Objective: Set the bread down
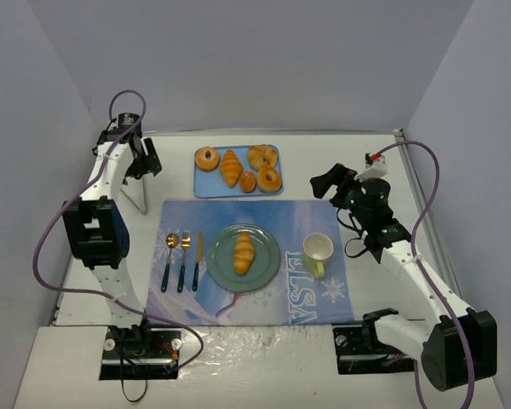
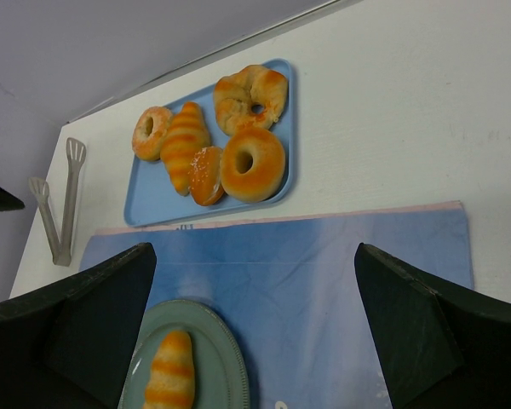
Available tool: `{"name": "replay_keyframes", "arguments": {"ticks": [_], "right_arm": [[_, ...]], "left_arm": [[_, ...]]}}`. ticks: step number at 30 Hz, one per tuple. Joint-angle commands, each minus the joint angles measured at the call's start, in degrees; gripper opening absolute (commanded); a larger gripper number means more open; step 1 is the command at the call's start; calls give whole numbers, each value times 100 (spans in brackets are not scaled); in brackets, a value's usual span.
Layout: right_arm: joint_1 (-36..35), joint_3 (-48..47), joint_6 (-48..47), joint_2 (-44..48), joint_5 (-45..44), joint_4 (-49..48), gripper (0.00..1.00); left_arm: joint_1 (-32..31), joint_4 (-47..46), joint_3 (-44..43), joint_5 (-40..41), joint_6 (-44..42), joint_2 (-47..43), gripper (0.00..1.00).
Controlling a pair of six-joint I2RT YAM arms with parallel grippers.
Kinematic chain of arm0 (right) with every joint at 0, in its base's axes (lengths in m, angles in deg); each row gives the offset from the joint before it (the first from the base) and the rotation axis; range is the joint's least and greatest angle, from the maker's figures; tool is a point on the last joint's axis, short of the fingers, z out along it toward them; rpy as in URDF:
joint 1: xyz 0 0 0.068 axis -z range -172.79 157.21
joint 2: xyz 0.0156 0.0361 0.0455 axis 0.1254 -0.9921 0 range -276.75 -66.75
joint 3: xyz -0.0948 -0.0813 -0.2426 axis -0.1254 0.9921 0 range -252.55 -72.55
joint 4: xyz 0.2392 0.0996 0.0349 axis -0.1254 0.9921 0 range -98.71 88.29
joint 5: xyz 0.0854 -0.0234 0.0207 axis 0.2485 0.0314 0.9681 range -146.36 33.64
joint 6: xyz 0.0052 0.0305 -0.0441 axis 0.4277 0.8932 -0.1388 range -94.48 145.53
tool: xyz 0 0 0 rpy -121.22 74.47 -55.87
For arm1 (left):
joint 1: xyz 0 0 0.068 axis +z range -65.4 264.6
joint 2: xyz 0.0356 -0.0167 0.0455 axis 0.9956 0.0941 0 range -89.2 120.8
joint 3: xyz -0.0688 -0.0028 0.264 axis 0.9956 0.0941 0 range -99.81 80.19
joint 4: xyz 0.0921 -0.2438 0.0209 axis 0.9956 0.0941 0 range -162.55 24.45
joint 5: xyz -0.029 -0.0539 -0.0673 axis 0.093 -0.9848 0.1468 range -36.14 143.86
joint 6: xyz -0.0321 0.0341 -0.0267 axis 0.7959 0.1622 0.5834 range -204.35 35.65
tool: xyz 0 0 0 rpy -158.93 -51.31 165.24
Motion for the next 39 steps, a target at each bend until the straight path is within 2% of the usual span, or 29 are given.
{"name": "replay_keyframes", "arguments": {"ticks": [1, 6, 11, 17, 26, 39], "right_arm": [[-46, -198, -94, 54, -49, -348, 100], [-59, -202, -146, 154, -45, -313, 100], [-72, -294, -252, 334, -119, -138, 100], [-94, -452, -340, 476, -190, 65, 100], [-92, -523, -343, 494, -234, 259, 100], [-106, -602, -428, 346, -146, 233, 100]], "left_arm": [[-810, 198, 62, 137, -327, -1353, 81], [-1659, -74, 784, -400, -428, -2503, 82], [-1983, -1007, 1997, -1271, -434, -3557, 82], [-2336, -1799, 2901, -1989, -481, -4500, 85], [-2389, -2139, 3275, -2695, -565, -4688, 85], [-2388, -2220, 3360, -2738, -592, -4823, 86]]}}
